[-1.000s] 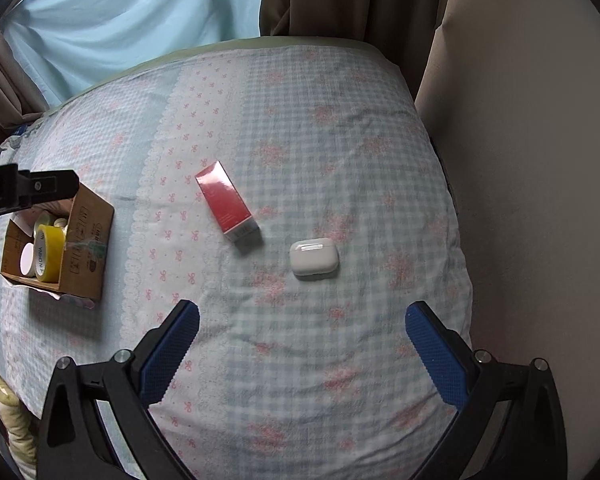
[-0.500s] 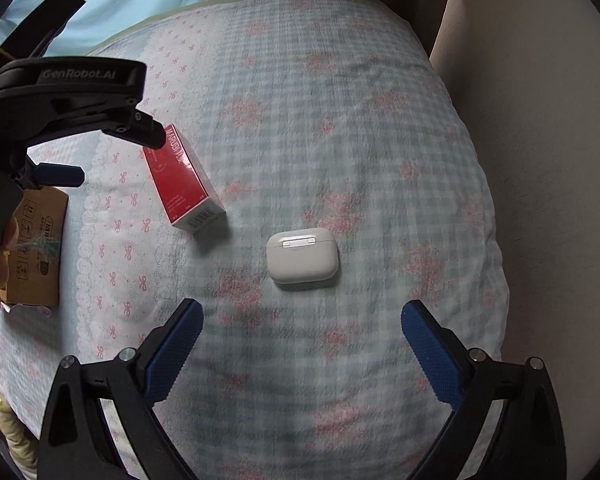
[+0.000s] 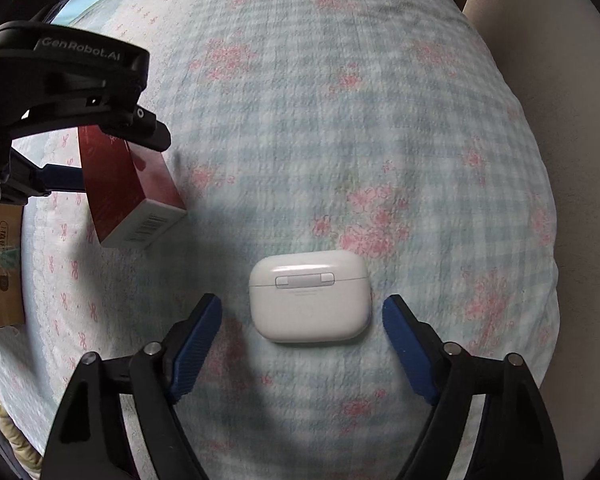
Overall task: Organize rigid objects
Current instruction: 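Grasp the red MARUBI box with left tool while right tool grasps white earbud case, then carry the red box and earbud case over the cardboard box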
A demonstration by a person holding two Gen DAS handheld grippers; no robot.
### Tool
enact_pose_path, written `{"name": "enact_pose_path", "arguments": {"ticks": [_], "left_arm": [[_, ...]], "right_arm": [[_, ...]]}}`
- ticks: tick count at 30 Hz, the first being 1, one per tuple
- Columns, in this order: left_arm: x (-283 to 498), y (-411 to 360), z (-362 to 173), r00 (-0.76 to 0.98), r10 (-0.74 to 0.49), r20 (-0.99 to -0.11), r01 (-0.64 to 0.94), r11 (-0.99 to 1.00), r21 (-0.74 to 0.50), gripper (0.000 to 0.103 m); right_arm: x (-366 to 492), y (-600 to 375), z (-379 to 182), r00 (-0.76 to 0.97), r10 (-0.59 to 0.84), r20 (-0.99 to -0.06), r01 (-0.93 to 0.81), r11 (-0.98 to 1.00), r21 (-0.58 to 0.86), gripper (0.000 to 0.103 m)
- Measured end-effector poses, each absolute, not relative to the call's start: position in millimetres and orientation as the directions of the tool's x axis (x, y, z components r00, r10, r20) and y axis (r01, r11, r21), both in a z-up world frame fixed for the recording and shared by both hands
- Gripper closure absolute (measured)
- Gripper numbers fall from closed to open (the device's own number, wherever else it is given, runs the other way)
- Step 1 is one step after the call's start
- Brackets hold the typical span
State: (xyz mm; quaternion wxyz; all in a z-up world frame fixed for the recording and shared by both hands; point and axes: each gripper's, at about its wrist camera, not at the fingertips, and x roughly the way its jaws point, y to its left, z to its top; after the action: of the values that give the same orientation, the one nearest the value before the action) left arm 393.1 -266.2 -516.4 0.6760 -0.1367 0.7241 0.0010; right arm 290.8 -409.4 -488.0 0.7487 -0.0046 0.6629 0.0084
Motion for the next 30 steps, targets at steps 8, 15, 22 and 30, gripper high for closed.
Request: {"name": "enact_pose_path", "arguments": {"ticks": [8, 15, 22, 30], "left_arm": [[403.6, -285.7, -508.3, -0.039, -0.193, -0.98, -0.114, 0.976, -0.188, 0.058], [393.1, -285.1, -480.6, 0.029, -0.163, -0.986, -0.01, 0.986, -0.164, 0.06], [373.7, -271.0, -444.1, 0.086, -0.169, -0.982, 0.01, 0.986, -0.169, 0.065], [358.2, -243.0, -414.9, 0.13, -0.166, -0.978, -0.002, 0.986, -0.168, 0.066]], "right_arm": [[286.2, -405.4, -491.4, 0.118, -0.071, -0.99, -0.037, 0.996, -0.076, 0.047], [285.6, -405.0, -485.0, 0.128, -0.041, -0.991, -0.002, 0.999, -0.042, 0.047], [285.5, -412.2, -460.2, 0.171, -0.002, -0.985, 0.018, 1.0, 0.001, 0.047], [280.6, -416.5, -420.3, 0.219, 0.064, -0.974, 0.056, 0.995, 0.078, 0.047]]}}
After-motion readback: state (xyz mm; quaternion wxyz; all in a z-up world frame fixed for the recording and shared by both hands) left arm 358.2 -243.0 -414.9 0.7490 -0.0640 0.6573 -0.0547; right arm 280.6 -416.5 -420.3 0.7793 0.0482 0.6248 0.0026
